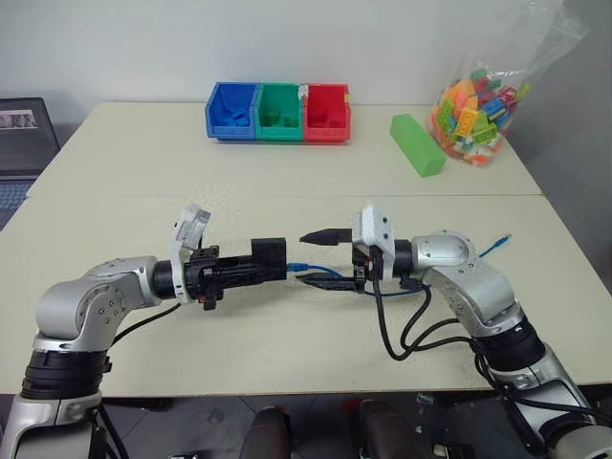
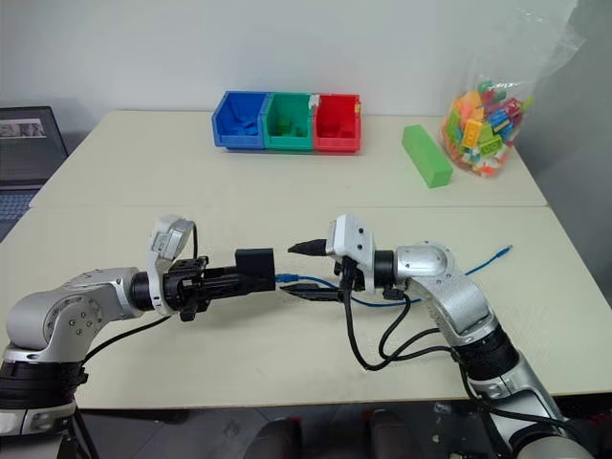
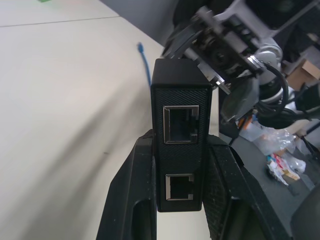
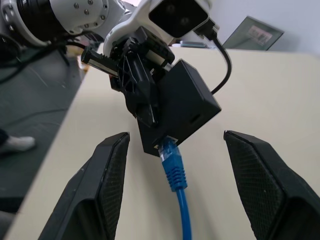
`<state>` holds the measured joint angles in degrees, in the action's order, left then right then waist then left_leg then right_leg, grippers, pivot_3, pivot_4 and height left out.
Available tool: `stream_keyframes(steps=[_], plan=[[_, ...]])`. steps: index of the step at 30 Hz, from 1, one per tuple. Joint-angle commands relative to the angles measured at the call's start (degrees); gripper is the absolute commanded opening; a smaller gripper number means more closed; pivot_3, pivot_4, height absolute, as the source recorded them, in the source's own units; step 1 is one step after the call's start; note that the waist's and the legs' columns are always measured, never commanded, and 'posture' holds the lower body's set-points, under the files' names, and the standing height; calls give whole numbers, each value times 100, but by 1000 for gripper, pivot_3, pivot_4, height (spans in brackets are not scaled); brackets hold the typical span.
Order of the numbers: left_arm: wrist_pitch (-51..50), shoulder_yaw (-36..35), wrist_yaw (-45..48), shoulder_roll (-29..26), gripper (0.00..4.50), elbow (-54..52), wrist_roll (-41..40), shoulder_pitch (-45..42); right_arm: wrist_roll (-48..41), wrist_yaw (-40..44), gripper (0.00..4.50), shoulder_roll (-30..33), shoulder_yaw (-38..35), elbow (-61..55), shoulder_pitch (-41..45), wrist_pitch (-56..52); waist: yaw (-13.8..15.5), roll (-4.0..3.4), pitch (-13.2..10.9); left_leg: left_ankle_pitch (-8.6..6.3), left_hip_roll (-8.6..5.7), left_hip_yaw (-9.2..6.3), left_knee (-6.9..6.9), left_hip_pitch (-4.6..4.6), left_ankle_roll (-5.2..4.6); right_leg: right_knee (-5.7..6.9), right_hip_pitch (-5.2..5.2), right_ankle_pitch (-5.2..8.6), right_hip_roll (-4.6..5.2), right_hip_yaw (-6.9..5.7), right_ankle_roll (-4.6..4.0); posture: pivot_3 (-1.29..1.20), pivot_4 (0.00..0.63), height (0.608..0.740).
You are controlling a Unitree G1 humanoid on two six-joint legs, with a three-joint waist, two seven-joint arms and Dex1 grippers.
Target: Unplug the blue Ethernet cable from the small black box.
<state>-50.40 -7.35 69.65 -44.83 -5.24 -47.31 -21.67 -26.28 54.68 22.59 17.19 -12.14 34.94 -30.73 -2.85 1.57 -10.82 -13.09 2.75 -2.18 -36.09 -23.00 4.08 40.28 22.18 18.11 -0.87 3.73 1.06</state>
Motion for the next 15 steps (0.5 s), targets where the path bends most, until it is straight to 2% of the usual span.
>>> stream_keyframes(steps=[1, 6, 15], plan=[[-30, -140, 60, 9, 800, -219, -255, -216, -768, -153, 3181, -111, -382, -244, 18, -988, -2, 0, 0, 0, 0, 0, 0, -1, 0, 0, 0, 0, 0, -1, 0, 0, 150, 740], [-105, -191, 20, 14, 800, -191, -405, -217, -1305, -406, 3181, -302, -674, -266, 1, -1712, -14, 0, 0, -1, -1, 5, 1, -2, -1, -4, 2, 1, -1, -4, 2, 0, 150, 740], [-136, -195, 2, -29, 800, -252, -498, -154, -1629, -765, 3181, -597, -902, -93, 6, -2177, -27, 0, 0, -1, 0, 6, 2, -4, -1, -8, 4, 3, -3, -6, 6, 0, 150, 740]])
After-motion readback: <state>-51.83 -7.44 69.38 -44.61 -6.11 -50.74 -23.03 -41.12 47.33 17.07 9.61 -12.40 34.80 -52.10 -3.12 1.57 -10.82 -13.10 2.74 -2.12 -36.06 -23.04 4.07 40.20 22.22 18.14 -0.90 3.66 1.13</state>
